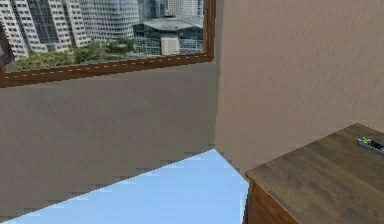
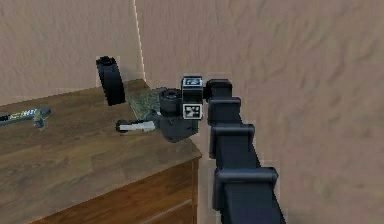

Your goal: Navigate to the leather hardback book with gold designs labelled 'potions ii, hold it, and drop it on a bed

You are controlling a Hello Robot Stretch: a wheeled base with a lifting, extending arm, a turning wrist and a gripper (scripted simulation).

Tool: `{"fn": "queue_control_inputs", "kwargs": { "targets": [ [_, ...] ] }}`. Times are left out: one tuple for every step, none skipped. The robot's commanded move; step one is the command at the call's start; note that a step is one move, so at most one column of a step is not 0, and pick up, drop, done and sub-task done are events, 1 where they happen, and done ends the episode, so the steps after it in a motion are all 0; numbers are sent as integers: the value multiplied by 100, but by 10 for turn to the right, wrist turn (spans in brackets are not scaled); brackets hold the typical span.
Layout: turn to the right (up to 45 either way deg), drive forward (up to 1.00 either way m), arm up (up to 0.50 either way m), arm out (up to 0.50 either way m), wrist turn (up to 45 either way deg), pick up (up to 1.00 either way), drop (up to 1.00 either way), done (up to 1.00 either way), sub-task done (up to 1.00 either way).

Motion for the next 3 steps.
{"fn": "queue_control_inputs", "kwargs": {
  "targets": [
    [0,0,2,0,0,0,0,0,0],
    [0,0,0,0,-450,0,0,0,0],
    [0,0,0,0,-450,0,0,0,0]
  ]
}}
